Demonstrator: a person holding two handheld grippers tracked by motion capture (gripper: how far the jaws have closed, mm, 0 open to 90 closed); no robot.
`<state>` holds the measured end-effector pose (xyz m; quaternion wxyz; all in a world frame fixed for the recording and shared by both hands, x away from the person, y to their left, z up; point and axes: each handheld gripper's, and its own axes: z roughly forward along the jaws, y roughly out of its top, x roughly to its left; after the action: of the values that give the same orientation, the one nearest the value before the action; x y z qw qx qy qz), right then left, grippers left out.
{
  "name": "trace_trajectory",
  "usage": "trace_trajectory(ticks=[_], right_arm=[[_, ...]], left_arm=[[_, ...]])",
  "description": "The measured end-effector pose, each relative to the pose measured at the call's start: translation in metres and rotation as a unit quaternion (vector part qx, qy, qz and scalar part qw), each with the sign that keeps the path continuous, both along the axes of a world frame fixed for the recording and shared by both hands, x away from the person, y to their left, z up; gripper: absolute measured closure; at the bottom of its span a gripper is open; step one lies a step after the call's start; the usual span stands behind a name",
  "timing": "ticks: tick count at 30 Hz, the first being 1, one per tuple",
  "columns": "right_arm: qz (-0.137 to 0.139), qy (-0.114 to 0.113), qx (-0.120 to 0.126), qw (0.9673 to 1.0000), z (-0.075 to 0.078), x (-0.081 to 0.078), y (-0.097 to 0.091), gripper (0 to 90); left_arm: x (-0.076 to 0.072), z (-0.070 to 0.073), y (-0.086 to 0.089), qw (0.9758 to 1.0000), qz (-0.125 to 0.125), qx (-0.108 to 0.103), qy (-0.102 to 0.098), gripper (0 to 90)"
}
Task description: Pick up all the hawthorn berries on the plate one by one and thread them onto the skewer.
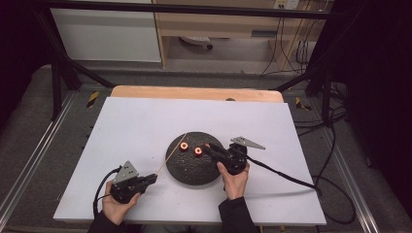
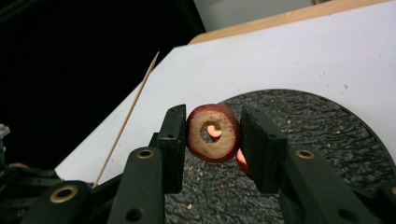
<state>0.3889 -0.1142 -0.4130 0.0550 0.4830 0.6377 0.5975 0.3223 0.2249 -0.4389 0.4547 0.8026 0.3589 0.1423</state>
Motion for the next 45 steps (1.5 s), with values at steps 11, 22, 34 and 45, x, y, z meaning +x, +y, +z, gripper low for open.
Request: trace_trajectory(ticks=[11, 22, 34, 45], right_arm=[[-0.044, -0.041, 0.064, 0.9961, -0.005, 0.000, 0.006, 62.7], [-0.067, -0.069, 0.118, 0.9883, -0.002, 0.008, 0.007, 62.7], [-0.086, -0.079, 0.171, 0.9783, -0.001, 0.017, 0.008, 62.7], [-0.095, -0.093, 0.190, 0.9728, -0.006, 0.018, 0.012, 62.7]], left_arm=[[0.000, -0.001, -0.006, 1.0000, -0.001, -0.004, 0.004, 87.8], [-0.001, -0.002, -0.015, 0.9999, -0.007, -0.013, 0.005, 87.8], [-0.002, -0.003, -0.027, 0.9996, -0.013, -0.025, 0.005, 87.8], [-0.003, -0.005, -0.038, 0.9993, -0.012, -0.034, 0.009, 87.7]])
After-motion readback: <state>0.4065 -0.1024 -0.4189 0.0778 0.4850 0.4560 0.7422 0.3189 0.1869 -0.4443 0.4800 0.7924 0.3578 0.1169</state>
